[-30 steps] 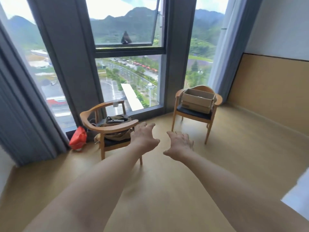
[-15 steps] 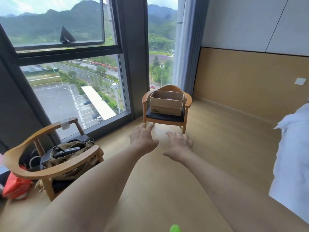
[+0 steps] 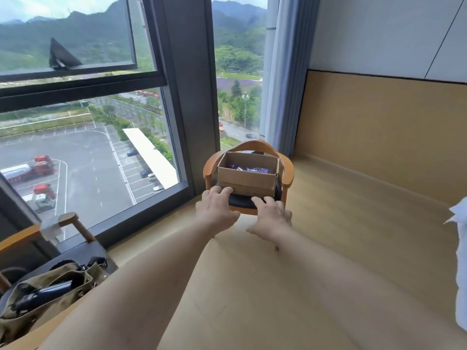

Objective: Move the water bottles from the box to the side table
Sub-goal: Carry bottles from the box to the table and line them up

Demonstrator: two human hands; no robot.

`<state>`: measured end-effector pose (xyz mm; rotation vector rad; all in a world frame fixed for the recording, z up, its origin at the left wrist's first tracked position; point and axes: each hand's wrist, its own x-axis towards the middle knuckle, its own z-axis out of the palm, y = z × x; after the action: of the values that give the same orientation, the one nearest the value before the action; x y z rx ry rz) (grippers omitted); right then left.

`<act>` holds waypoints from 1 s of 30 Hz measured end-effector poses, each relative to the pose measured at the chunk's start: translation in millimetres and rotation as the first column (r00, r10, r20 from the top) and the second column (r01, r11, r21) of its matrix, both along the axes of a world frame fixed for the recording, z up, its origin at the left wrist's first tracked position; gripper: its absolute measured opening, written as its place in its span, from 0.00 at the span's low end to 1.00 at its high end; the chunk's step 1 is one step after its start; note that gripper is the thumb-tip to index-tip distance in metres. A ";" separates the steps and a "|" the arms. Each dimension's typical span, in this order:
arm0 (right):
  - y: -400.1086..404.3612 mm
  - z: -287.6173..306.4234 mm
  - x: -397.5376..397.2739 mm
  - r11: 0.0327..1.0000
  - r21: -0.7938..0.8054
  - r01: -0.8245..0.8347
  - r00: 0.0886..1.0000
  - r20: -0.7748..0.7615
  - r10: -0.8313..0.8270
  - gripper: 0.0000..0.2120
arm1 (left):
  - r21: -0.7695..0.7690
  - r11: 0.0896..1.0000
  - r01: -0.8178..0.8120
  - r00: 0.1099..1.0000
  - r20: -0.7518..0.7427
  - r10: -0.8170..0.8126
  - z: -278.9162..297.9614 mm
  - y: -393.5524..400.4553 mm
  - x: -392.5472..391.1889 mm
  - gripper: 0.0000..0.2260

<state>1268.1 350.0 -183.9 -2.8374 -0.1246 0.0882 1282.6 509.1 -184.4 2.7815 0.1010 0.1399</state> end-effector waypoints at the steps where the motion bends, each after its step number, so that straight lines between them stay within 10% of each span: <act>1: -0.4 -2.8 16.8 1.000 -0.003 0.000 1.000 -0.009 -0.001 0.37 | -0.009 1.000 0.002 1.000 -0.008 -0.002 -4.0 -0.8 17.1 0.33; 30: 16.7 -101.7 529.7 0.977 -0.056 0.207 0.929 -0.302 -0.215 0.39 | -0.052 0.989 0.140 0.950 -0.274 -0.149 -97.6 40.0 555.9 0.33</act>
<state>1797.8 366.6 -285.6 -2.7979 0.2506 0.4827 1838.5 549.1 -282.0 2.7474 -0.0320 -0.2877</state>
